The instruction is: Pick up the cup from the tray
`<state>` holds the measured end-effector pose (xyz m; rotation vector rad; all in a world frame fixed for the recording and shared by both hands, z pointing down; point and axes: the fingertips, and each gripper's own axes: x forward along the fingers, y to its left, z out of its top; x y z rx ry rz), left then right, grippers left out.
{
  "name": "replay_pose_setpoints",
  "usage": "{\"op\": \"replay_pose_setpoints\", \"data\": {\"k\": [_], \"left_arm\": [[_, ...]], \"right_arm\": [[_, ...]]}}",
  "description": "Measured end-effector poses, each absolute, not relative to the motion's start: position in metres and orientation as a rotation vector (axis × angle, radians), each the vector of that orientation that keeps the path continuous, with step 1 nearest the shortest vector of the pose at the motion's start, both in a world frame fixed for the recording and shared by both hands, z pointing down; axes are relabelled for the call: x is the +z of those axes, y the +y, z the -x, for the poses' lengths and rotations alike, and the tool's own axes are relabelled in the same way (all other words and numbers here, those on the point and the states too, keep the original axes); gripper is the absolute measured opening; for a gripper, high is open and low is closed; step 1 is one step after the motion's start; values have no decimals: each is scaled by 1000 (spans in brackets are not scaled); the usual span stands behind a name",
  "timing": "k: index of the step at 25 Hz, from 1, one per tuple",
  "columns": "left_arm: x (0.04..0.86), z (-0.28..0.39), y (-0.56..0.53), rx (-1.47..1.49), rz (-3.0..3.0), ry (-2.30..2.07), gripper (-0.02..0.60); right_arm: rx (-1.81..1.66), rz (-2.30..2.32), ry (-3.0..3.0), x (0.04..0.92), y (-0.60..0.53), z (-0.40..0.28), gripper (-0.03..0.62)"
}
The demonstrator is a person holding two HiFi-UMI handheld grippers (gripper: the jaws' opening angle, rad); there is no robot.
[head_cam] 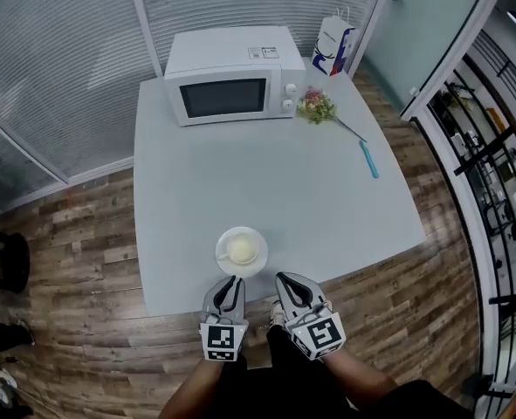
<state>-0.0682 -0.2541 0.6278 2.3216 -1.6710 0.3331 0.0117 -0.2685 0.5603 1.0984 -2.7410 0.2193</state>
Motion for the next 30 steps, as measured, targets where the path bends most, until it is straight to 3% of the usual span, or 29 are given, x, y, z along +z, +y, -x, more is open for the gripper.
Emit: {"op": "replay_pose_setpoints", "data": {"k": [3, 8, 14, 23, 30], "left_arm": [[643, 66, -264, 346, -2277, -1695, 190], [667, 60, -279, 373, -2218, -1700, 302], [692, 60, -300, 429, -2157, -1733, 372], [705, 63, -327, 470, -2114, -1775, 425], [706, 69, -337, 500, -2101, -1849, 424]], "right_arm": [[253, -1059, -2731, 574, -274, -13, 3], [297, -1009, -2718, 593, -284, -17, 3], [340, -977, -2706, 608, -295, -20, 3], [389, -946, -2694, 622, -308, -20, 3], [395, -938, -2694, 625, -310, -23, 3]]}}
